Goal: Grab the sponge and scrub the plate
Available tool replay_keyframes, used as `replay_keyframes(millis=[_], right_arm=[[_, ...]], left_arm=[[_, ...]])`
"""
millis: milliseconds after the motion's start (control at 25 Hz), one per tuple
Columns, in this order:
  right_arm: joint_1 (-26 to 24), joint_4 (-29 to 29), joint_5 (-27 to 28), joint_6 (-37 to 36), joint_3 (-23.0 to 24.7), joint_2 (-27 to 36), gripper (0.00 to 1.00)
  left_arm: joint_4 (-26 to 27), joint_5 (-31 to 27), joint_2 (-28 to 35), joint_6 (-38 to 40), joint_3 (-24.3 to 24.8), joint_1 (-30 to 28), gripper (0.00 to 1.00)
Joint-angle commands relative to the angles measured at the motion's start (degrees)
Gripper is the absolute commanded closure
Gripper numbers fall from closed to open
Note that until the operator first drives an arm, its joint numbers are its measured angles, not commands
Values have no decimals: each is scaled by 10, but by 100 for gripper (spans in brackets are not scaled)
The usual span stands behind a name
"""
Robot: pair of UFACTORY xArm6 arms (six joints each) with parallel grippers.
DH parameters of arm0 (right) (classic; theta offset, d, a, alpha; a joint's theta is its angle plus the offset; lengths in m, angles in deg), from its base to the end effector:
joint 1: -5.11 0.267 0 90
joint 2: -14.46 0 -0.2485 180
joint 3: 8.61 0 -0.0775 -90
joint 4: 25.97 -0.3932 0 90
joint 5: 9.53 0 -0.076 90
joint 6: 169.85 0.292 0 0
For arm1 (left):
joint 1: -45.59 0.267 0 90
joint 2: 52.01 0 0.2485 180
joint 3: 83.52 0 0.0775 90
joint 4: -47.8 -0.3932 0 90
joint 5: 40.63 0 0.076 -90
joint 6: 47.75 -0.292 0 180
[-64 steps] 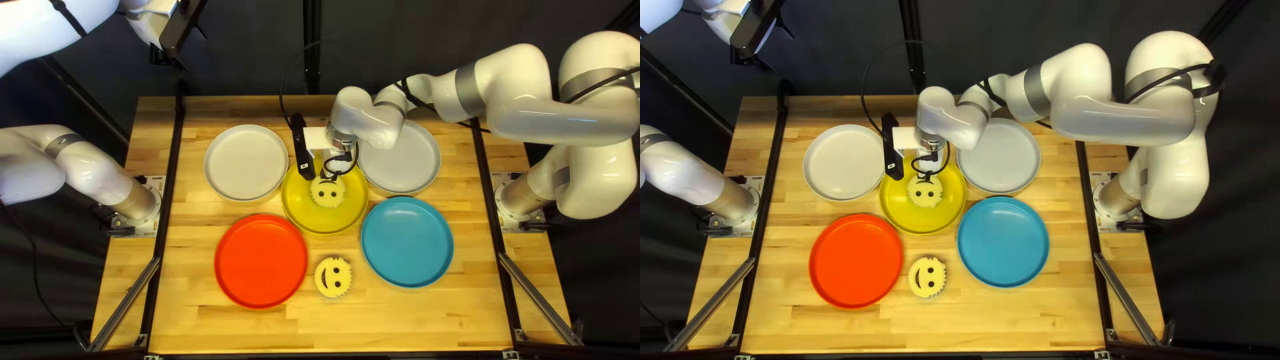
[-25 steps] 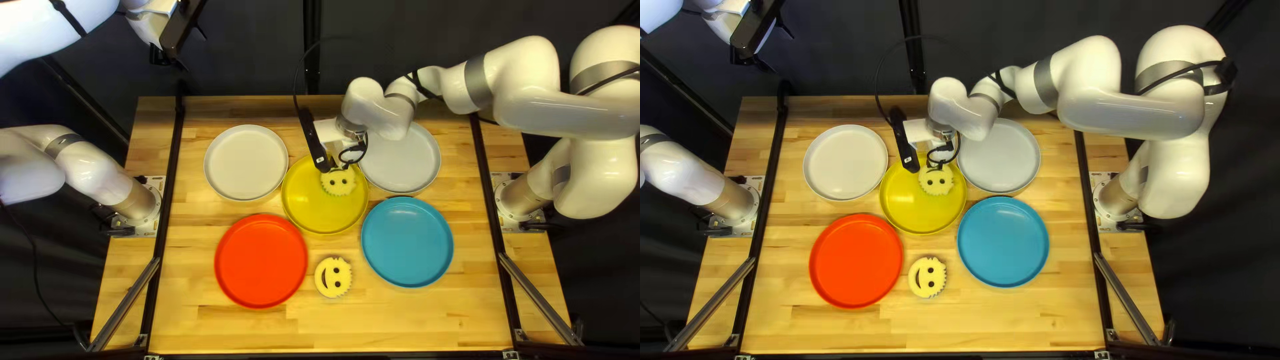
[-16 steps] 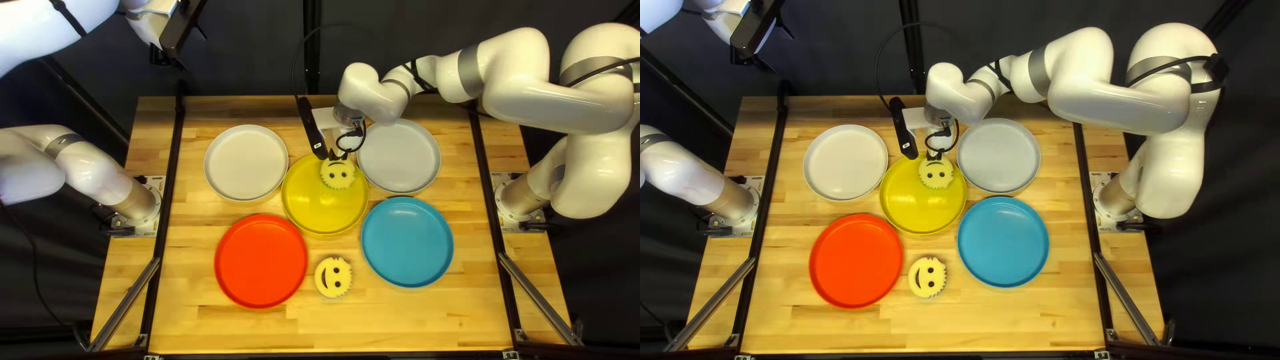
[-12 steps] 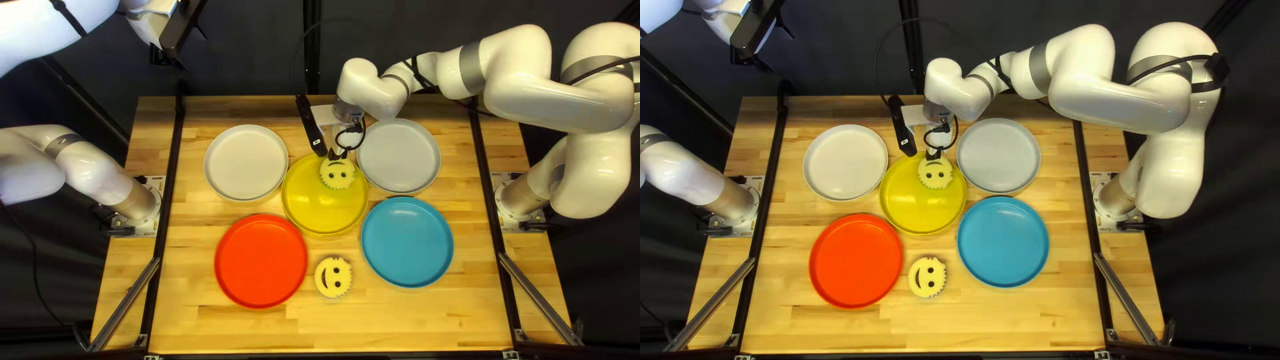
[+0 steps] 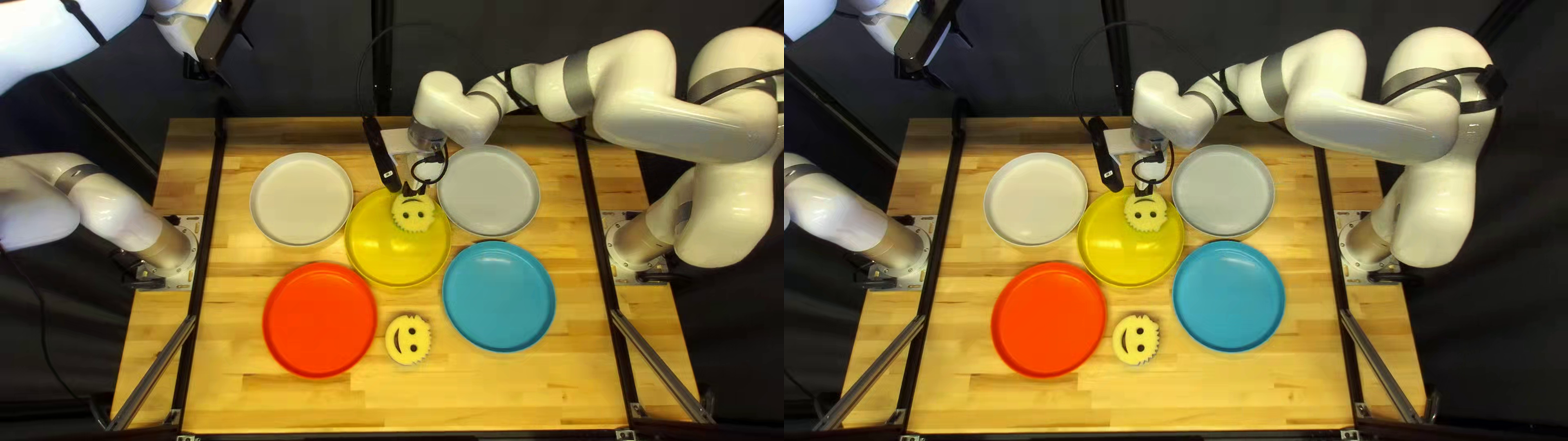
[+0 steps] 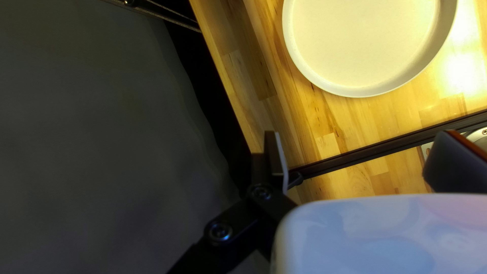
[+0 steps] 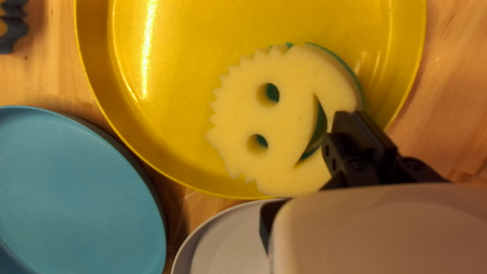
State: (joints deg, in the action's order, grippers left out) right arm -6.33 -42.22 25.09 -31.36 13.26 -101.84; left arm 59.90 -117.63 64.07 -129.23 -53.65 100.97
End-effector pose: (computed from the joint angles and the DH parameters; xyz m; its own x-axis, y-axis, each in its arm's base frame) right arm 0.5401 -0.0798 -0.0289 0.9376 0.2835 0.2013 0.3026 -0.9505 -0.0711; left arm 0.2793 0.3059 0.2714 0.8809 -0.4138 0.2298 -0.3957 -0.9102 -0.1224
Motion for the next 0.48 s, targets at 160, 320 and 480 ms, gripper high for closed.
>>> replay_keyframes(millis=[160, 320, 480], right_arm=[[41, 64, -27, 65, 27, 12, 100], [32, 80, -23, 62, 21, 2, 100], [11, 90, -16, 43, 1, -14, 100]], left_arm=[[0, 0, 0, 0, 0, 0, 0], [0, 0, 0, 0, 0, 0, 0], [0, 0, 0, 0, 0, 0, 0]])
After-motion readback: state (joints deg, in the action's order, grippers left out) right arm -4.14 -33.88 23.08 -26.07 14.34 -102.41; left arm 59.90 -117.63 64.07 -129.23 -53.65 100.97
